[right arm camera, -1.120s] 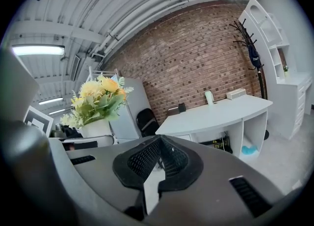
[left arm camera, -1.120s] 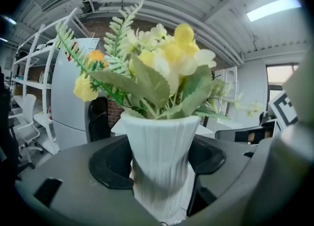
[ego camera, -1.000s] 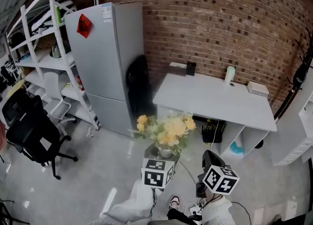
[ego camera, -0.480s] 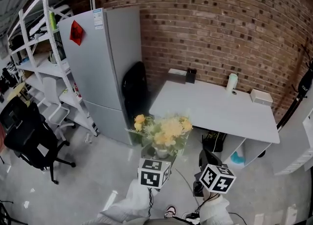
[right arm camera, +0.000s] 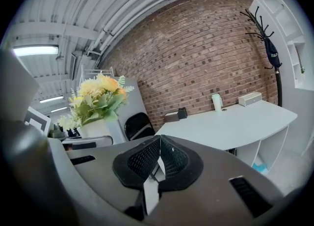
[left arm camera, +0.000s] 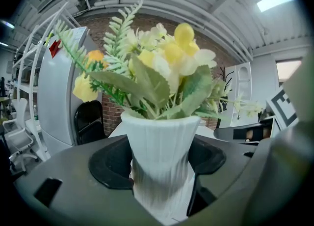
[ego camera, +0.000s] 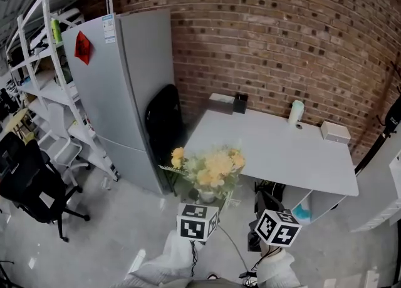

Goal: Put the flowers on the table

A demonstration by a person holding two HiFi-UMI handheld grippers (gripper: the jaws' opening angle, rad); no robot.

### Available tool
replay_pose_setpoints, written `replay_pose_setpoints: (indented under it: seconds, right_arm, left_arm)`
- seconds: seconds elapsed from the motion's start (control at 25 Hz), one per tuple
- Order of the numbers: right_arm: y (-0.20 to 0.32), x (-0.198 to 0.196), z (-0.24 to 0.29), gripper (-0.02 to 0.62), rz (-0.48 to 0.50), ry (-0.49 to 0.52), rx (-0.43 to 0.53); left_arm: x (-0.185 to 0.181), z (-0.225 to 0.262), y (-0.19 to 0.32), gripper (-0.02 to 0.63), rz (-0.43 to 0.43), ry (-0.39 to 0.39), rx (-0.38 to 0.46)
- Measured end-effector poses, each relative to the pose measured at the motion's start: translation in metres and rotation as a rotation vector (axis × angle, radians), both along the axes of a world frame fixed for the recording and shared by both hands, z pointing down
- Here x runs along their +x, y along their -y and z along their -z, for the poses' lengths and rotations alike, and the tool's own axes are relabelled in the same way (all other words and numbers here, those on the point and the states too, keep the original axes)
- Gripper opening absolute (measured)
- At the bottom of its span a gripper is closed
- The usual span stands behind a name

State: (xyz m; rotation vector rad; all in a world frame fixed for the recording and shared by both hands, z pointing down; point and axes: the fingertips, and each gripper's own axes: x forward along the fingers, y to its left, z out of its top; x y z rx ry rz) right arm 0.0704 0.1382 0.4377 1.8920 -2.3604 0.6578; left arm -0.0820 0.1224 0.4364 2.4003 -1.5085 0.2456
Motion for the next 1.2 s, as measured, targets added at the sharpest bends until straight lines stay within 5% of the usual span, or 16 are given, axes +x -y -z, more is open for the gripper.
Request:
replay_pose_setpoints:
  seconds: [0.92,1.2]
  right_arm:
    - [0.057,0.089,-0.042,0.025,-0.153,0.009,-0.086]
    - [0.113,0.096,-0.044,0.025,-0.16,-0.036,-0.09]
  left_arm:
    - [0.072,-0.026,0.094,0.318,-0.098,-0.025,-0.04]
    - [0.083,-0.032,0.155,0.318,-0.126,-0.029,-0.025]
